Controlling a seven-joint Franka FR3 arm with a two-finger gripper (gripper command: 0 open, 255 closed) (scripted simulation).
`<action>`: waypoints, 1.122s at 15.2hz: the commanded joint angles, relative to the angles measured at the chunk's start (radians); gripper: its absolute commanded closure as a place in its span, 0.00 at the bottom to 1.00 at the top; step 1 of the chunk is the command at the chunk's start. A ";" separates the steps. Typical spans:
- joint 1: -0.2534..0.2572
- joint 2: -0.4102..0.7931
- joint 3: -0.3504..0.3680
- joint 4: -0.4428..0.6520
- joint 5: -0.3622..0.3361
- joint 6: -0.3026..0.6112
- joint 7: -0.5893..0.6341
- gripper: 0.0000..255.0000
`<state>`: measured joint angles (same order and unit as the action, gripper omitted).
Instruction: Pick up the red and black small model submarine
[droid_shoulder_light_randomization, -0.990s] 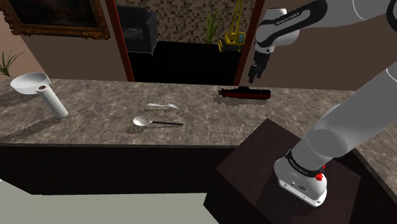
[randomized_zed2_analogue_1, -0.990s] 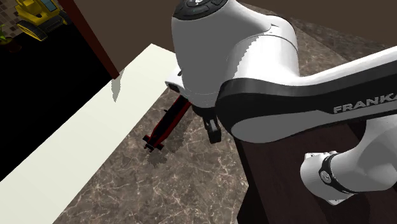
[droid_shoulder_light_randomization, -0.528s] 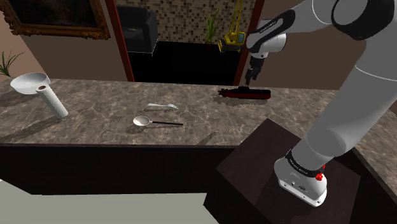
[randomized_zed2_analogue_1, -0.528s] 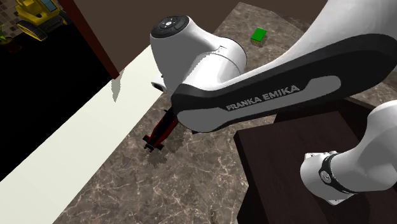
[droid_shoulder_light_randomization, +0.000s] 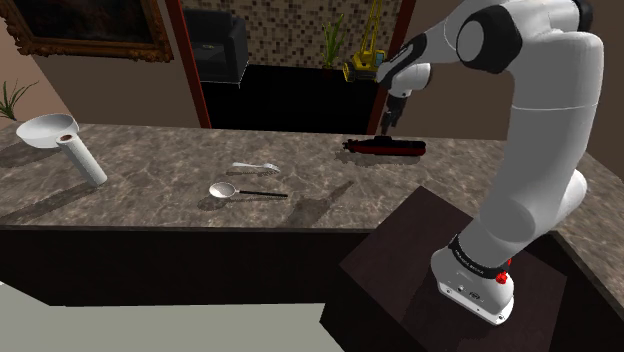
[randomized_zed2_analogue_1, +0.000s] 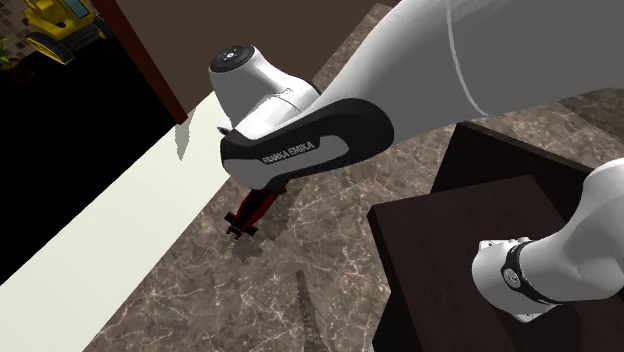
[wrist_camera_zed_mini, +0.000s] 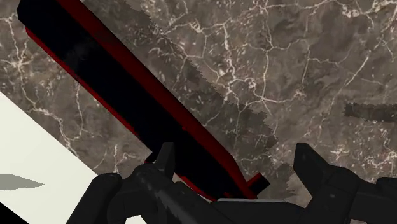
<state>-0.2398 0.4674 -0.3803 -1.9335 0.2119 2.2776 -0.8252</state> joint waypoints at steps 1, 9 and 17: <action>-0.028 0.071 0.014 0.064 0.024 0.005 -0.029 0.00; -0.114 0.296 0.057 0.303 0.071 -0.011 -0.081 0.00; -0.125 0.351 0.071 0.318 0.085 0.029 -0.088 1.00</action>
<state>-0.3640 0.8161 -0.3097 -1.6164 0.2967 2.3060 -0.9131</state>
